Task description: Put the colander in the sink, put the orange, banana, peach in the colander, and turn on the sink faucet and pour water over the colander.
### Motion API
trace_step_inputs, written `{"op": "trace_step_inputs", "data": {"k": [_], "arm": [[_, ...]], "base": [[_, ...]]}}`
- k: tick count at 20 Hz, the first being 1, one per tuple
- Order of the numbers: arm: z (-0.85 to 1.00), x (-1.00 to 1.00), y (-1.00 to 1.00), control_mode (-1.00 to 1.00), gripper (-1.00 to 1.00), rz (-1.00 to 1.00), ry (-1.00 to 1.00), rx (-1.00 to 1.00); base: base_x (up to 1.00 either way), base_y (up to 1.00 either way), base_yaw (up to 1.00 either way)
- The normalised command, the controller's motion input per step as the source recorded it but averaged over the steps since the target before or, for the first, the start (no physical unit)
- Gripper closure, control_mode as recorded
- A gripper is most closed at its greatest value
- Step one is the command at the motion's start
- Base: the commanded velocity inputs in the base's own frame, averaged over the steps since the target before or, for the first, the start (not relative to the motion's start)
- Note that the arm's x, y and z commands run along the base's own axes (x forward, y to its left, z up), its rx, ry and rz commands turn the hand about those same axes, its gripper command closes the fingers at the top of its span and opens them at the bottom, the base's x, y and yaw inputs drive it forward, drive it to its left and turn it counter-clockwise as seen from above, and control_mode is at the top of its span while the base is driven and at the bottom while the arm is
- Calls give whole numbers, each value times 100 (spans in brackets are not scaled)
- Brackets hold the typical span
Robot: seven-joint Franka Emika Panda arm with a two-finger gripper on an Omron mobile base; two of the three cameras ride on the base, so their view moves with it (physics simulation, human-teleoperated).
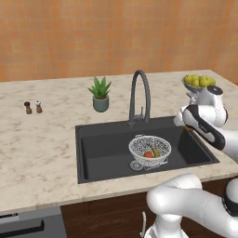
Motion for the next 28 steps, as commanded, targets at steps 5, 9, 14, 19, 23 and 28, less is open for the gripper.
{"op": "trace_step_inputs", "data": {"k": [5,9,14,19,23,28], "arm": [[-32,25,35,-100,100,29,0,0],[-42,39,31,-100,100,29,0,0],[-51,21,33,-100,100,30,0,0],[-54,17,38,-100,100,26,0,-2],[-67,23,1,-100,100,23,0,0],[-55,32,-1,-100,100,22,0,0]], "base": [[0,0,0],[0,0,0],[0,0,0],[0,0,0],[0,0,0],[0,0,0]]}}
